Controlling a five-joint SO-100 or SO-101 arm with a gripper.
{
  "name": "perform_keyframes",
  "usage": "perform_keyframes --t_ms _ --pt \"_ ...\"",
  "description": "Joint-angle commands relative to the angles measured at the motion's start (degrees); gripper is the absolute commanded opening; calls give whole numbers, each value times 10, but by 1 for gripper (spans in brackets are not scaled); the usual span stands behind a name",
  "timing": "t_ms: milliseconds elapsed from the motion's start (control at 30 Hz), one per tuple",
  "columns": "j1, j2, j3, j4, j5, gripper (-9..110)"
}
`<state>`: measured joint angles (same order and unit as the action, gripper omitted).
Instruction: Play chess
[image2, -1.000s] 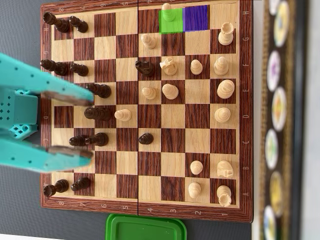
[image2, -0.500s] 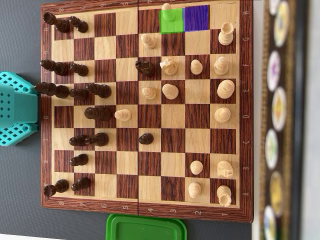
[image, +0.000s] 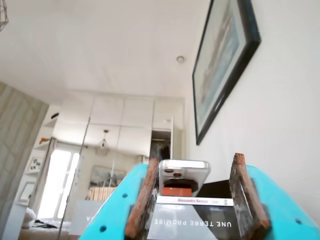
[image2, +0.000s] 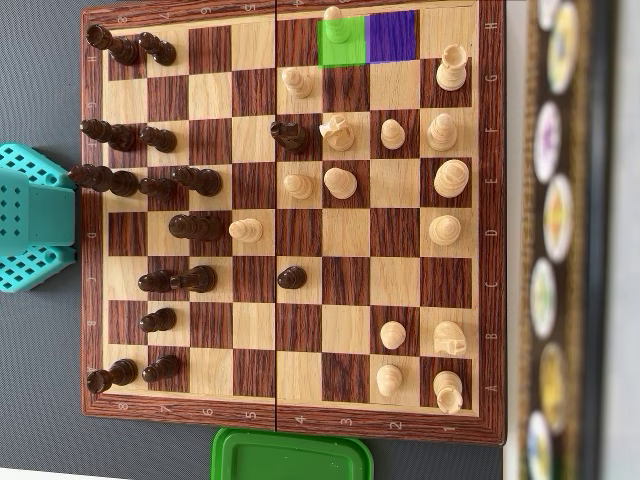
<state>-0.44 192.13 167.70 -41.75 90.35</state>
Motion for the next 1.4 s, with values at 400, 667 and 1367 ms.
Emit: perform_keyframes --t_ms 400,667,1367 --pt "1 -3 29 -281 -9 20" --pt "-2 -3 69 -388 -9 20" --pt "-15 -2 126 -580 -61 20"
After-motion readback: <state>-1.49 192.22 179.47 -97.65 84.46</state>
